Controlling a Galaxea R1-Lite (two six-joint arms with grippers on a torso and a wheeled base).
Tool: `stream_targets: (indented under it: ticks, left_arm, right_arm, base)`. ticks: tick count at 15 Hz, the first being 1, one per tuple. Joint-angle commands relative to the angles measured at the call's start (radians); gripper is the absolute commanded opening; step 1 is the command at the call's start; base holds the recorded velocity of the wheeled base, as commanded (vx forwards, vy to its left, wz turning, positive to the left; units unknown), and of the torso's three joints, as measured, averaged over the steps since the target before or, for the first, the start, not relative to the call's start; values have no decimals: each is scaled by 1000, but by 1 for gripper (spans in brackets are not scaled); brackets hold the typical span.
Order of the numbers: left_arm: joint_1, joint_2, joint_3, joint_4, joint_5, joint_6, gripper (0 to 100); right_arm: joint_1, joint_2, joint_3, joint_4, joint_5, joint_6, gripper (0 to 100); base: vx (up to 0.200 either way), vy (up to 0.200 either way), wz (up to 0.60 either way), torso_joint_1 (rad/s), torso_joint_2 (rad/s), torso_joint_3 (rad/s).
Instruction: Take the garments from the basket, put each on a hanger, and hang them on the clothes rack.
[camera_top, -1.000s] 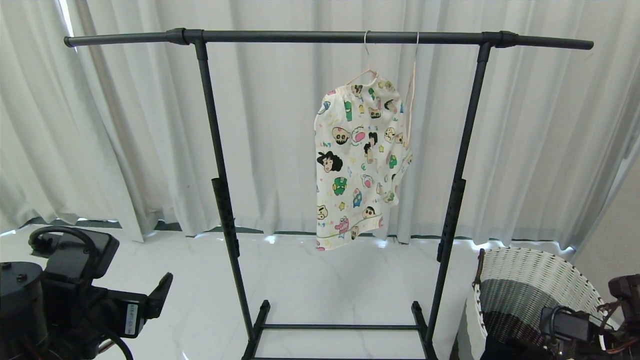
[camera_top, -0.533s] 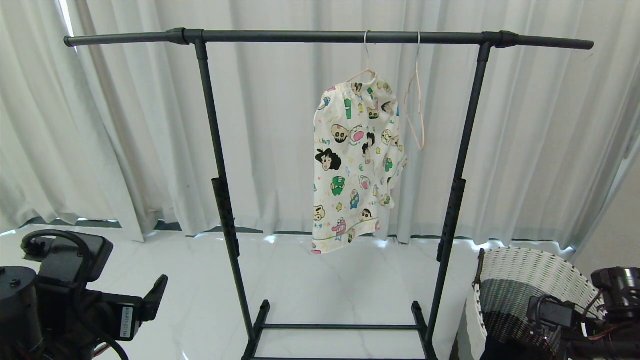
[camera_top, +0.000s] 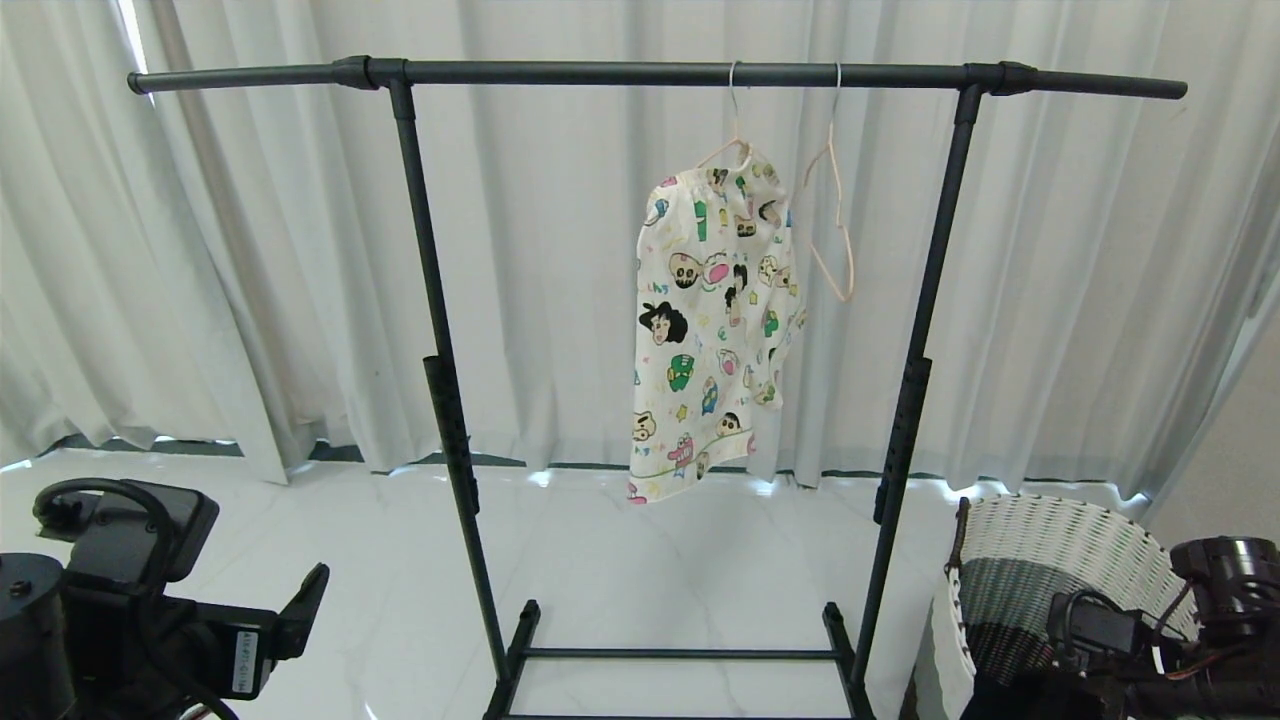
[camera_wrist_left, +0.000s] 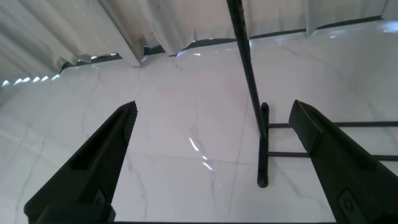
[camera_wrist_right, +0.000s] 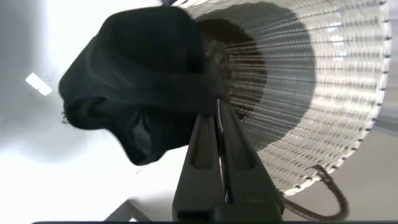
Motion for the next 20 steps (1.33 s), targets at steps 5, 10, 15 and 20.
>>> stream_targets:
  ticks: [5, 10, 15, 20]
  left_arm:
    - [0, -40, 38, 0, 0, 3, 100]
    - [-33, -36, 23, 0, -9, 7, 100]
    - [-116, -40, 15, 0, -115, 4, 100]
    - [-140, -41, 6, 0, -218, 3, 100]
  right_arm:
    - [107, -260, -51, 119, 14, 257, 0]
    - [238, -518, -700, 985, 6, 374, 0]
    - [342, -525, -1068, 1275, -43, 377, 0]
    - [447, -501, -1203, 1395, -72, 380, 0]
  base:
    - [0, 0, 0, 0, 0, 0]
    - [0, 0, 0, 0, 0, 0]
    - [-80, 0, 0, 0, 3, 2]
    - [-200, 0, 0, 0, 0, 0]
